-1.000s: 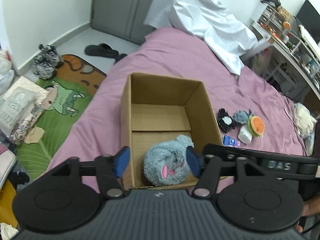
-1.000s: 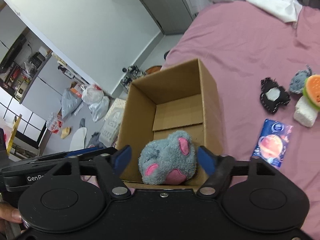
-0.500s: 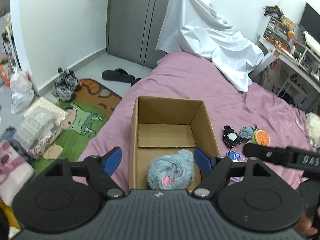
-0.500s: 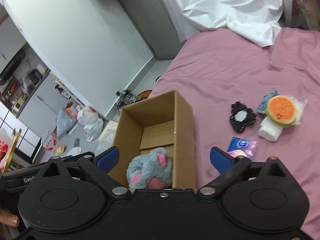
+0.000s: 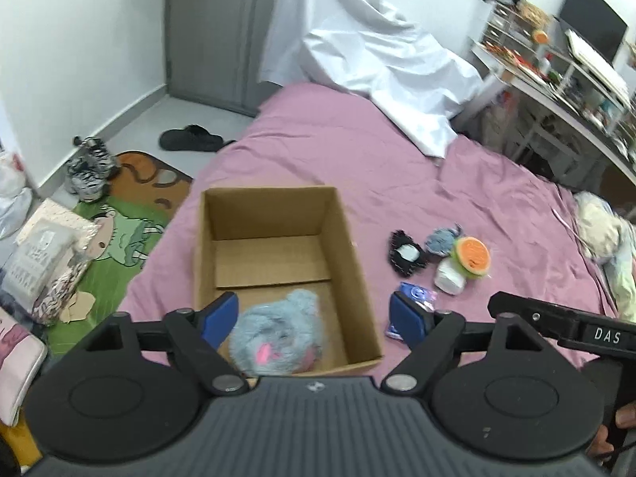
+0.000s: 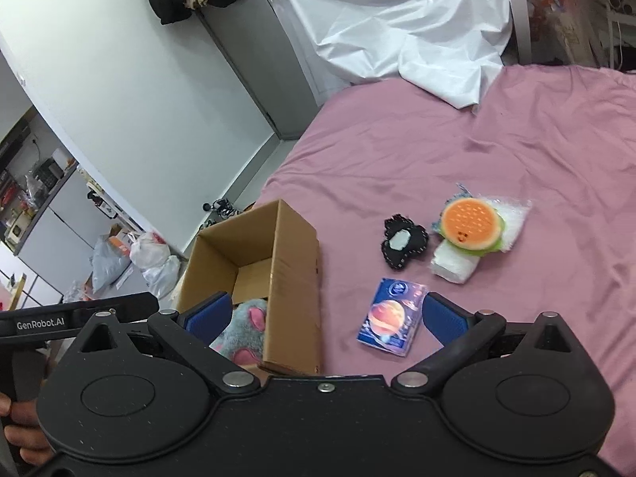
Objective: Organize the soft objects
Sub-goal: 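Open both grippers to release the mouse in the box and withdraw, then grasp the blue tissue pack with the left gripper while the right gripper grasps the burger plush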
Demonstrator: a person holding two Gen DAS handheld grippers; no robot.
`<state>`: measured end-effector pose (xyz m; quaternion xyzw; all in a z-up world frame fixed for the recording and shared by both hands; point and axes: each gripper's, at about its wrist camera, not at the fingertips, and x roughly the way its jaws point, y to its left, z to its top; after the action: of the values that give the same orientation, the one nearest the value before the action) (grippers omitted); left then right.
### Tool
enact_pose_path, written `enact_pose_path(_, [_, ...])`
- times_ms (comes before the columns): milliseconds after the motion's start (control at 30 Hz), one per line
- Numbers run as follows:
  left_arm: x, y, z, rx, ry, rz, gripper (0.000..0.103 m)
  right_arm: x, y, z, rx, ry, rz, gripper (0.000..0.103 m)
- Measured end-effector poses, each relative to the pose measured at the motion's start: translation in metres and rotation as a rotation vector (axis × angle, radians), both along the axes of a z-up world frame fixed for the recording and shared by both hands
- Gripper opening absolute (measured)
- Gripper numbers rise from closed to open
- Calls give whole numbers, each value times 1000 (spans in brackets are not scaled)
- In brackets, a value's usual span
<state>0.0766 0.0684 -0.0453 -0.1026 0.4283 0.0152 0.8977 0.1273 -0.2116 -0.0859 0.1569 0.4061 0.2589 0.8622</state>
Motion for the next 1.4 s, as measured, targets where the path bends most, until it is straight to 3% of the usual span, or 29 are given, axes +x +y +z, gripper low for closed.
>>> enact_pose_path(133, [5,-20,5,64,-1,-38,88,-1,-14,0,-14,-19,-35,103])
enact_pose_path(367, [17,-39,5,61,-10,-118,96,0,-38,-2,-17,-28,-76,103])
enact_pose_path(433, [22,-43,4,61,1,-139,103,2,-42,-4,-18,-28,-81,103])
enact_pose_path(1100, [80,-79,-22,10,47,-265,102,23,-82,-25,-44,29,-180,103])
enact_pose_path(1400, [103,-99,-42,-6,76,-311,102,39,-91,-32,-37,44,-192,93])
